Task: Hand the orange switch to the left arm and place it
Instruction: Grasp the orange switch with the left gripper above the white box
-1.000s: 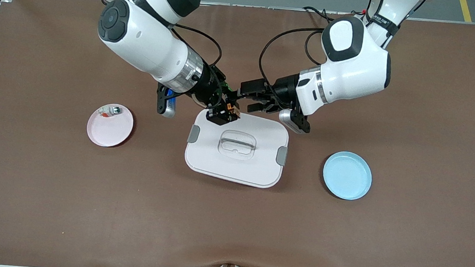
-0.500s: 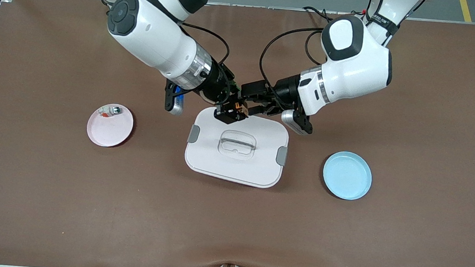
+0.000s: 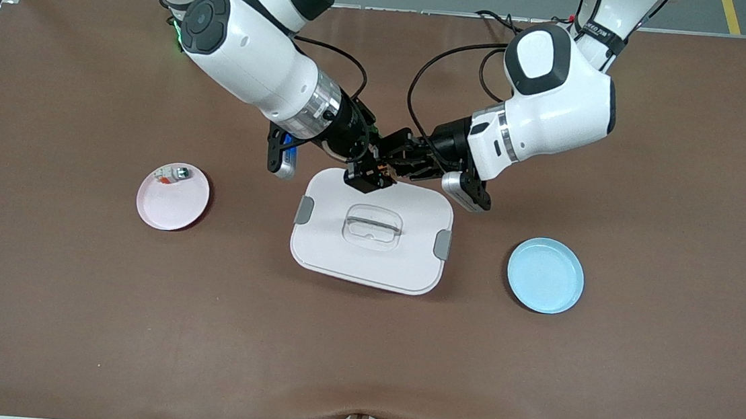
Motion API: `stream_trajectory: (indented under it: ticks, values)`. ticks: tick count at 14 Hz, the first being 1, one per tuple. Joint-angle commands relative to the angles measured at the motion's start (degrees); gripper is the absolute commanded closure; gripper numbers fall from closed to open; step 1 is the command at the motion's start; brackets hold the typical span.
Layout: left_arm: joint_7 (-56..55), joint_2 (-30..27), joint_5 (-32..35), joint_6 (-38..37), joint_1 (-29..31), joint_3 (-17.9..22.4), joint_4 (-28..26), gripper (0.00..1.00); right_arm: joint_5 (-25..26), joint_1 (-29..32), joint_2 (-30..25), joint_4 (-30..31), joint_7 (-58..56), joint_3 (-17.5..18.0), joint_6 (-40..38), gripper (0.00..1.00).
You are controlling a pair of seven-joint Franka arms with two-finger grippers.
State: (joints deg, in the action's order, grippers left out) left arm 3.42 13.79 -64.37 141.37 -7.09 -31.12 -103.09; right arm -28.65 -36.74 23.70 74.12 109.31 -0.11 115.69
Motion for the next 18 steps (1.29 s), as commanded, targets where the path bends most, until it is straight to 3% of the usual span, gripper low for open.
stream_trajectory:
  ticks: [1,7,9,10,16,17,18]
  values:
    - [1.8,0.4,-1.4,0.8,-0.2,-0.3,0.4,0.50,-1.1,-0.5,0.9,-2.0,1.0,-0.6,-0.1,1.00]
    - [1.8,0.0,-1.4,0.4,0.4,-0.3,0.4,0.52,-1.1,-0.4,1.2,-2.0,0.9,-0.5,-0.1,1.00]
    - [1.8,0.0,-1.3,0.3,0.5,-0.3,0.4,0.91,-1.1,-0.4,1.2,-2.0,0.8,-0.6,-0.1,1.00]
    - [1.8,0.0,-1.3,0.3,0.6,-0.3,0.4,1.00,-1.1,-0.4,1.2,-2.0,0.8,-0.6,-0.1,1.00]
    - [1.8,-0.1,-1.3,0.2,0.6,-0.3,0.4,1.00,-1.1,-0.4,1.2,-2.0,0.7,-0.6,-0.1,1.00]
    - [1.8,-0.1,-1.2,0.2,0.6,-0.3,0.4,1.00,-1.0,-0.4,1.2,-2.0,0.6,-0.6,-0.1,0.63]
    - [1.7,-0.2,-1.2,0.2,0.7,-0.3,0.4,1.00,-1.0,-0.6,1.2,-2.0,0.6,-0.6,-0.1,0.20]
